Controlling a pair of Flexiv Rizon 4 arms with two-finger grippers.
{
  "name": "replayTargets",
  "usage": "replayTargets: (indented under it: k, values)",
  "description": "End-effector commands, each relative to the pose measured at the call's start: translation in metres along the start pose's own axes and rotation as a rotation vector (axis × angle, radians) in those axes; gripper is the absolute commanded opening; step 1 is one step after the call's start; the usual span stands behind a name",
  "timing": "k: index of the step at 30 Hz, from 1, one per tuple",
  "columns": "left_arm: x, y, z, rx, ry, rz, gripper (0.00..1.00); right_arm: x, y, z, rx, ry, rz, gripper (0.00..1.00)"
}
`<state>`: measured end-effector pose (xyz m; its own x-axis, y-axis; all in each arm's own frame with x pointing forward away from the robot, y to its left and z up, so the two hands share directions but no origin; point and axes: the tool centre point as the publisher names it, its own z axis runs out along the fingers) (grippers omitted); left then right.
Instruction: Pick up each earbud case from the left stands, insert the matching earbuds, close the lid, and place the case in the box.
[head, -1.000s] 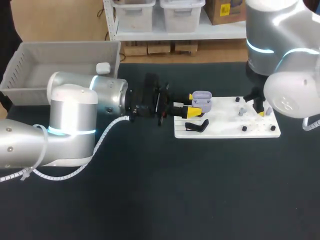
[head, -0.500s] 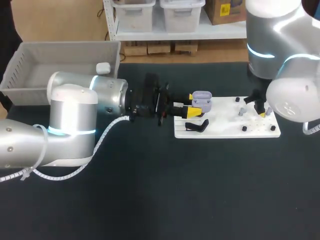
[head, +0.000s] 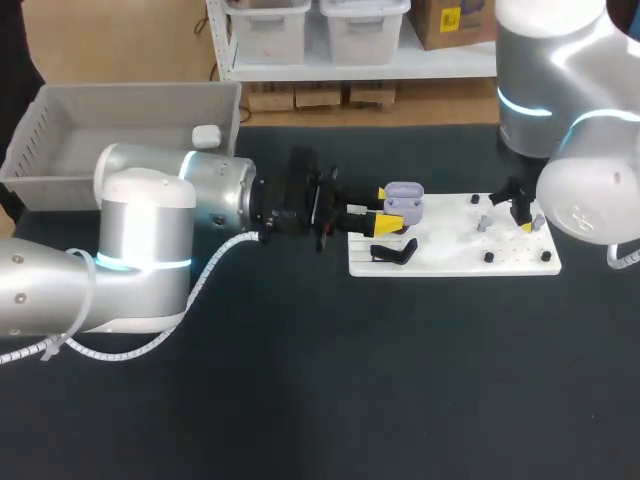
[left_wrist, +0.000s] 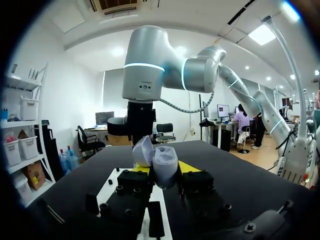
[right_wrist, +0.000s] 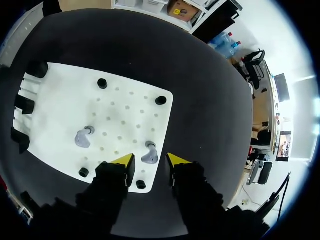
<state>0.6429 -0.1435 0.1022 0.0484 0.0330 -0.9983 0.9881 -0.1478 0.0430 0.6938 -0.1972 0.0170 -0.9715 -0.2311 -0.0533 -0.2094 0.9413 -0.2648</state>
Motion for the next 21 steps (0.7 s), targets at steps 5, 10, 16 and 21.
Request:
replayTargets:
  k: [5,10,16,21]
  values:
    - [0.0006,-0.0011,-0.0004,-0.004,-0.003,0.003,0.00,-0.0031,0.0003,0.0044,-0.002,0.004,-0.001,0.37]
    - [0.0006,-0.0011,-0.0004,-0.004,-0.003,0.003,0.00,-0.0036,0.0003,0.0059,-0.002,0.008,-0.002,0.36]
    - [0.0006,-0.0011,-0.0004,-0.004,-0.003,0.003,0.00,-0.0053,-0.0004,0.0068,-0.002,0.010,-0.002,0.26]
    - [0.0006,-0.0011,-0.0004,-0.004,-0.003,0.003,0.00,-0.0048,0.0010,0.0073,-0.003,0.014,-0.002,0.00]
